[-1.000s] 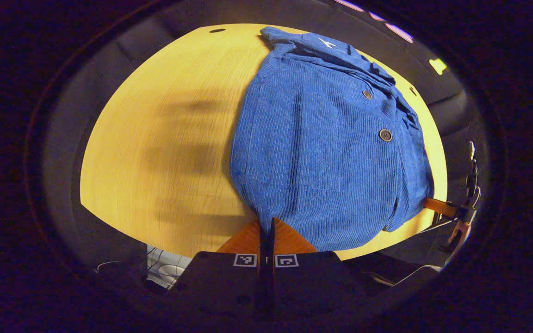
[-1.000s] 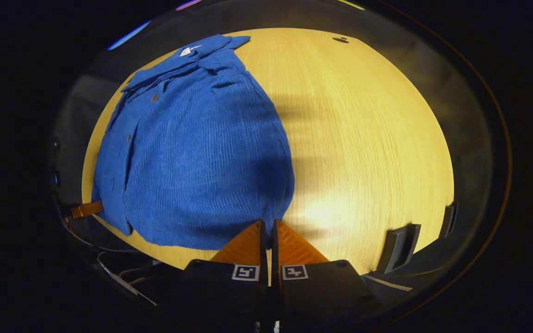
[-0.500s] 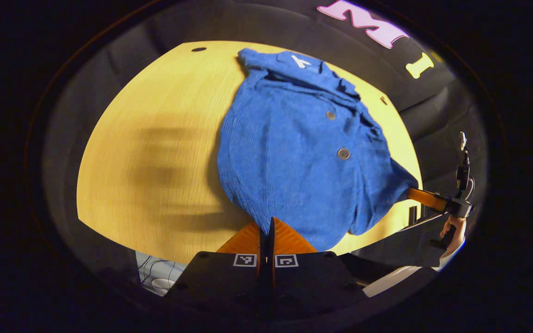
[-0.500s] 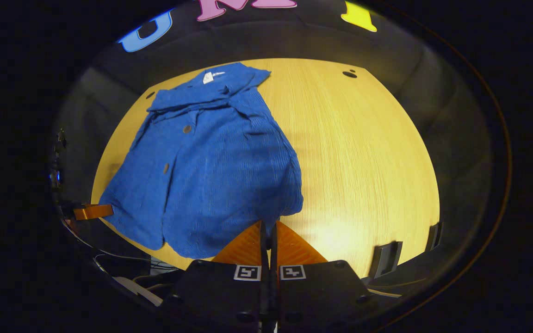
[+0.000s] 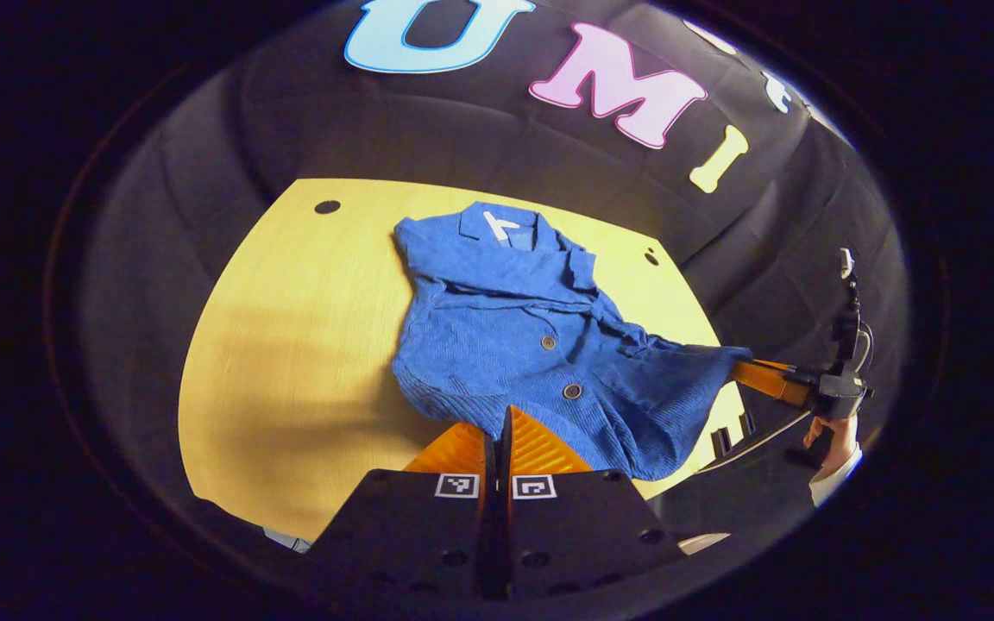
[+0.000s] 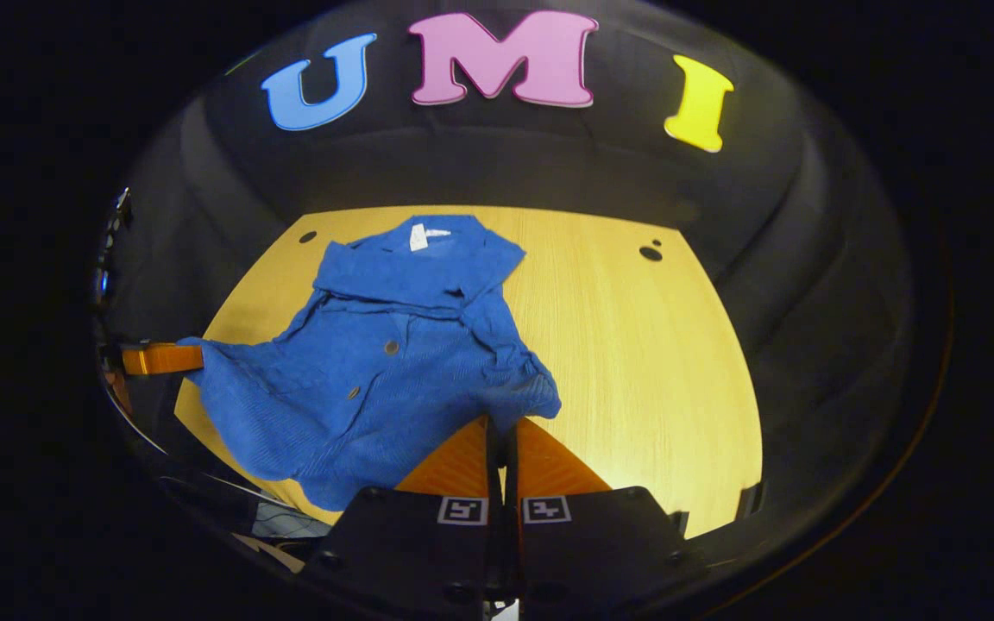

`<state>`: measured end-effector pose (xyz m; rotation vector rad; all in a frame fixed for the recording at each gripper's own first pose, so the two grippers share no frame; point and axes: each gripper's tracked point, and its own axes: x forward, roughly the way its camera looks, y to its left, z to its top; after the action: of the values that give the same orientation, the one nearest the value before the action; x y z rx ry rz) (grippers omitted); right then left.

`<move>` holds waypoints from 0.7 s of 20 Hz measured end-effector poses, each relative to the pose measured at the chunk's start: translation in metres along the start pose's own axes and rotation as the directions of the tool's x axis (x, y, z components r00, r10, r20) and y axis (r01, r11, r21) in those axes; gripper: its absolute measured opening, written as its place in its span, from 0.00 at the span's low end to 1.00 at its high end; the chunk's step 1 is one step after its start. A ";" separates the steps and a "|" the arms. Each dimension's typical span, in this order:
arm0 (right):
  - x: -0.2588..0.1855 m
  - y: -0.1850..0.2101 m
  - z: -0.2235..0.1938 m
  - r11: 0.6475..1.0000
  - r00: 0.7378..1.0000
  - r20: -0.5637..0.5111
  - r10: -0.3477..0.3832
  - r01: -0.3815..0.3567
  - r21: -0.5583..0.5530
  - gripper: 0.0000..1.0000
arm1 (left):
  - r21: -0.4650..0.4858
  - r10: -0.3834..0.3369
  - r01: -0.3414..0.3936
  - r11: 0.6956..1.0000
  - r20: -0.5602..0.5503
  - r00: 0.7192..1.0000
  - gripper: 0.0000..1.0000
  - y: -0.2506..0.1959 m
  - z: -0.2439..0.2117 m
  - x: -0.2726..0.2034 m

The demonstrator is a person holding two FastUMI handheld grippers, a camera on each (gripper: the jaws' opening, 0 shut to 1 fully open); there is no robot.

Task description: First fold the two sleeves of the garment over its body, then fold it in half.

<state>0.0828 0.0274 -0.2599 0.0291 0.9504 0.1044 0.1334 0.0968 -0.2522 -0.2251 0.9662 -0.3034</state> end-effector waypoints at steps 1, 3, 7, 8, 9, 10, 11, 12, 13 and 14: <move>-0.002 0.001 0.016 1.000 0.999 0.033 -0.012 0.013 -0.028 0.01 | 0.007 -0.005 0.005 1.000 0.013 1.000 0.00 0.001 0.012 -0.004; -0.008 0.003 0.046 0.997 0.993 0.112 -0.030 0.038 -0.070 0.01 | 0.020 -0.020 0.019 1.000 0.044 0.999 0.00 0.005 0.035 -0.007; -0.001 0.009 0.110 0.995 0.967 0.255 -0.012 0.037 -0.095 0.01 | 0.060 -0.025 0.018 0.998 0.110 0.994 0.00 0.012 0.088 -0.003; 0.005 0.008 0.126 0.994 0.959 0.285 -0.005 0.037 -0.106 0.01 | 0.057 -0.025 0.017 0.998 0.131 0.991 0.00 0.014 0.104 0.000; 0.014 0.008 0.143 0.993 0.950 0.313 0.001 0.036 -0.114 0.01 | 0.036 -0.029 0.023 0.999 0.158 0.987 0.00 0.013 0.123 0.004; 0.025 0.008 0.159 0.993 0.944 0.331 0.018 0.022 -0.116 0.01 | 0.005 -0.027 0.026 1.000 0.171 0.985 0.00 0.015 0.139 0.008; 0.037 0.010 0.171 0.993 0.939 0.341 0.036 0.003 -0.115 0.01 | -0.016 -0.014 0.017 1.000 0.181 0.983 0.00 0.021 0.153 0.017; 0.051 0.008 0.186 0.993 0.936 0.349 0.047 -0.006 -0.118 0.01 | -0.014 0.010 -0.007 1.000 0.191 0.982 0.00 0.030 0.168 0.028; 0.066 0.003 0.201 0.992 0.931 0.361 0.051 -0.006 -0.126 0.00 | -0.005 0.039 -0.039 0.999 0.194 0.980 0.00 0.040 0.182 0.041; 0.080 0.002 0.217 0.991 0.927 0.371 0.059 -0.010 -0.132 0.01 | 0.005 0.063 -0.065 0.998 0.201 0.978 0.00 0.048 0.198 0.056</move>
<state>0.3056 0.0425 -0.1987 -0.0513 0.5586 0.1855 0.3353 0.1327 -0.2016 -0.2096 0.7698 -0.2223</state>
